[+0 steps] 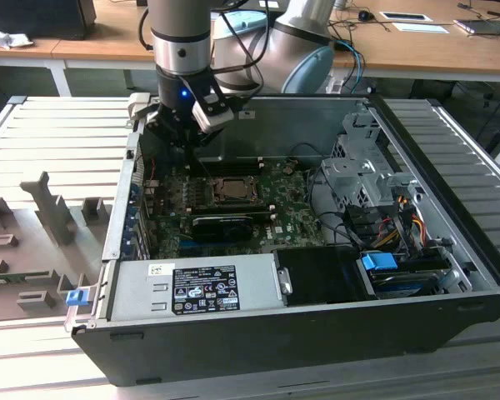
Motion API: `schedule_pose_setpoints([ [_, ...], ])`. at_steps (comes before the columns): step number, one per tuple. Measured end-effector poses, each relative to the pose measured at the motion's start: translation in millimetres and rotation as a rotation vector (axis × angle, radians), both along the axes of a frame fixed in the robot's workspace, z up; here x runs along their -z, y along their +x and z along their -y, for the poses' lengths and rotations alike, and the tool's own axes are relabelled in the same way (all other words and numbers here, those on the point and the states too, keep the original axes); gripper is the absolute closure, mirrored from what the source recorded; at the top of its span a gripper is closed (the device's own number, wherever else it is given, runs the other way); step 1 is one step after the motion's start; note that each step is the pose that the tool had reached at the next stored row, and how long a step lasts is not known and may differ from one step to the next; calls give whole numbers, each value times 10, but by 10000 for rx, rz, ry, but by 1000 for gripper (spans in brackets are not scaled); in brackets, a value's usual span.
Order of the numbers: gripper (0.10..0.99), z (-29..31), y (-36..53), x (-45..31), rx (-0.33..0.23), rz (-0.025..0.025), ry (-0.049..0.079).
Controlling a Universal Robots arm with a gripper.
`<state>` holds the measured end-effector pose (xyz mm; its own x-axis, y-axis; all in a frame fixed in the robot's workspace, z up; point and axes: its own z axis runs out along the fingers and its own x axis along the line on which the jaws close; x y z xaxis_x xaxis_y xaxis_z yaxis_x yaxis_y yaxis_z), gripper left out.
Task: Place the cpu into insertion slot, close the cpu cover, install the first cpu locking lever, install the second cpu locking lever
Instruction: 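Install the first cpu locking lever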
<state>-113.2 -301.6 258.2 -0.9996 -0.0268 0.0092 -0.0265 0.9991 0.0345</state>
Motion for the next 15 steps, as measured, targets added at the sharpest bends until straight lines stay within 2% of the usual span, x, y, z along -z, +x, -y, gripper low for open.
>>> schedule_pose_setpoints([
  [7, 980, -107, -18, 35, 1, 0, 0],
  [10, 980, -114, -2, 35, -6, 0, 1],
  [15, 980, -113, 98, 34, -7, -2, -1],
])
